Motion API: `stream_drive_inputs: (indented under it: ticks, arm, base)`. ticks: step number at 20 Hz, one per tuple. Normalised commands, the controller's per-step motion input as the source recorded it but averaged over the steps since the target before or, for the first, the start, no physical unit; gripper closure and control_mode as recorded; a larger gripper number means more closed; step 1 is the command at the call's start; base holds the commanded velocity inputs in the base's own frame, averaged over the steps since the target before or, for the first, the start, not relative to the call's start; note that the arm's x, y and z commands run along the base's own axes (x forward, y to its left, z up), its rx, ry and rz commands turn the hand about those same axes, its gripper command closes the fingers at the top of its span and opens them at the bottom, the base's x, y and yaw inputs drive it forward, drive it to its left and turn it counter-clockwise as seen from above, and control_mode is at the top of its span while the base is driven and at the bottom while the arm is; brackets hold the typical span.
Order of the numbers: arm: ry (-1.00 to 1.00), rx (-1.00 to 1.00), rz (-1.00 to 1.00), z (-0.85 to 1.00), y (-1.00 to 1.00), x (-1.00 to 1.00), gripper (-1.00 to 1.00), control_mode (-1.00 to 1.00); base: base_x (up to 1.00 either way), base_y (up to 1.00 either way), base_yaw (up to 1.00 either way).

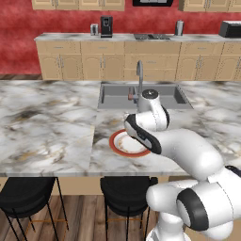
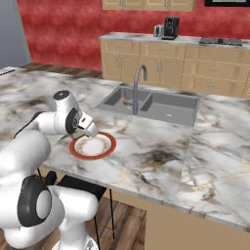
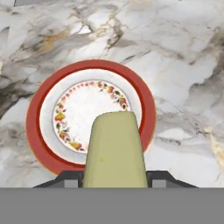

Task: Retrieve the butter from the fridge and place it on a plate on the dining table. Then retrieve the butter knife by the fridge and place it near the plate.

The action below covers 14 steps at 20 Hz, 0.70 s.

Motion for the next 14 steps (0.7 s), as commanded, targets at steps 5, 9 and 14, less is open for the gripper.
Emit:
stream_drive_inputs:
  ticks: [5, 9, 14]
  arm:
    - [-0.03, 0.0, 0.0, -0.43, 0.06, 0.29, 1.0, -1.0]
    - [-0.05, 0.0, 0.0, -0.32, 0.0, 0.3, 1.0, -1.0]
    - [-0.01, 0.0, 0.0, -0.22, 0.0, 0.13, 1.0, -1.0]
  base:
    - [0.0, 0.0, 0.0]
    - [0.0, 0.0, 0.0]
    - [0.0, 0.0, 0.0]
